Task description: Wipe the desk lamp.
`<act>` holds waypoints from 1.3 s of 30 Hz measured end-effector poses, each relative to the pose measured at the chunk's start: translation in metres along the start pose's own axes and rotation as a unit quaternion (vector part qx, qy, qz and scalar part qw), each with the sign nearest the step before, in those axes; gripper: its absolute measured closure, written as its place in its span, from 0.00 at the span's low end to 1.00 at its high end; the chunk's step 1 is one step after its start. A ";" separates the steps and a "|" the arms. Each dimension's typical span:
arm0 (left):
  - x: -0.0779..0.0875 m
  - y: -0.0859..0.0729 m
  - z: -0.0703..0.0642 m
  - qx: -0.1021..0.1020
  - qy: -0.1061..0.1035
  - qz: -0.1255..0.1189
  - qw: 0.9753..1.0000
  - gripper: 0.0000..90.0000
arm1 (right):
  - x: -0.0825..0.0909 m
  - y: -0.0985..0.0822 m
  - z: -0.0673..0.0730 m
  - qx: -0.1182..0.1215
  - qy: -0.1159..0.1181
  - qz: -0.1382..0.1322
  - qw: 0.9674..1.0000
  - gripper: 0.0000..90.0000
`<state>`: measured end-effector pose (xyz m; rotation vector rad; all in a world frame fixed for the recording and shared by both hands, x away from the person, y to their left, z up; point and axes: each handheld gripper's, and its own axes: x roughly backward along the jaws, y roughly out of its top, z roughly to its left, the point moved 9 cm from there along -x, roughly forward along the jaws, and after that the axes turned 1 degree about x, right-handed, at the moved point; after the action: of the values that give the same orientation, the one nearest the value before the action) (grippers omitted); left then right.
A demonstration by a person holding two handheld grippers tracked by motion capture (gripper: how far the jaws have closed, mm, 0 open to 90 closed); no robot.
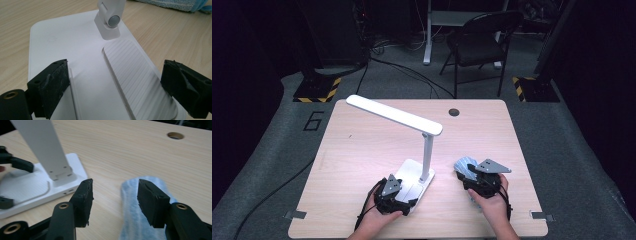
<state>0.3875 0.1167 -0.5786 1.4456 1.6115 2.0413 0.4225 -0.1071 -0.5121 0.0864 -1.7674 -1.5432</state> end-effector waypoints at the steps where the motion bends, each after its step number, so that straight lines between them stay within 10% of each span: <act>1: 0.000 0.000 0.000 0.000 0.000 0.000 1.000 0.09 | 0.003 -0.002 -0.007 0.003 -0.014 0.002 1.000 0.51; 18: 0.001 0.000 0.000 -0.002 -0.005 0.005 1.000 0.09 | 0.014 -0.045 -0.026 -0.037 -0.045 0.038 0.998 0.46; 39: 0.000 0.000 0.000 -0.002 -0.006 0.004 1.000 0.09 | 0.004 -0.068 -0.024 -0.032 -0.044 0.067 0.996 0.44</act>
<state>0.3872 0.1171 -0.5785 1.4636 1.5992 2.0342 0.4049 -0.1465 -0.5697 -0.1303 -1.7524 -1.5244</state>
